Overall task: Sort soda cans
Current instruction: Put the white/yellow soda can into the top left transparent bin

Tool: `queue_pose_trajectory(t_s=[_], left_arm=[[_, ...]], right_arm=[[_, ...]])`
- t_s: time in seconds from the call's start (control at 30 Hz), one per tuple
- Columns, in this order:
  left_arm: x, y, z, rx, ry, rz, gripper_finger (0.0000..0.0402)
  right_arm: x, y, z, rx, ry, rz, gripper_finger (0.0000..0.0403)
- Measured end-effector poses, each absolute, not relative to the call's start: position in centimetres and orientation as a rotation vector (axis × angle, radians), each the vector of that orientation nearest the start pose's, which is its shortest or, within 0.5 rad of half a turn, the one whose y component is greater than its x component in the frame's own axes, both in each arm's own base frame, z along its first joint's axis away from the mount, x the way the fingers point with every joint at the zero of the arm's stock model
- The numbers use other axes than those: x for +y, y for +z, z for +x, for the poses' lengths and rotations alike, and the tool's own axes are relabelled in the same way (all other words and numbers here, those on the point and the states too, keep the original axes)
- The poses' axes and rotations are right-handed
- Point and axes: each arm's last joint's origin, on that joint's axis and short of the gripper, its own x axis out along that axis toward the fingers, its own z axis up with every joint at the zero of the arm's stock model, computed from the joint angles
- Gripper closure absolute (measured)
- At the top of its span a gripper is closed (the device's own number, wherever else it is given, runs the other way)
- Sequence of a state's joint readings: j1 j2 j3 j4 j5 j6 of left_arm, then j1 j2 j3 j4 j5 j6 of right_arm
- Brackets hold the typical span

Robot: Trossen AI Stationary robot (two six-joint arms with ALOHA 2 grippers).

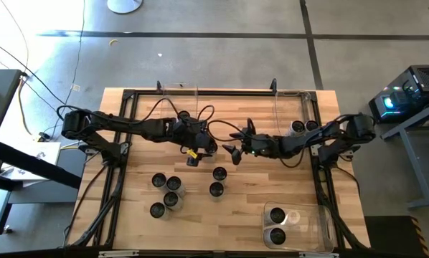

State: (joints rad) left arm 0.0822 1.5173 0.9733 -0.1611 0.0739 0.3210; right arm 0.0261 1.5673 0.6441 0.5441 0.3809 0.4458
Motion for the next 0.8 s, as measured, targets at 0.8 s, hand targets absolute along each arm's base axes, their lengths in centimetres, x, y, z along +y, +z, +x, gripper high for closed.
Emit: queue_pose_trajectory(t_s=[0.8], left_arm=[[2.71, 23.19, 31.90, 0.680, -0.082, 0.273, 0.0079]], right_arm=[[-0.39, 17.53, 30.31, 0.260, -0.458, 0.355, 0.0093]])
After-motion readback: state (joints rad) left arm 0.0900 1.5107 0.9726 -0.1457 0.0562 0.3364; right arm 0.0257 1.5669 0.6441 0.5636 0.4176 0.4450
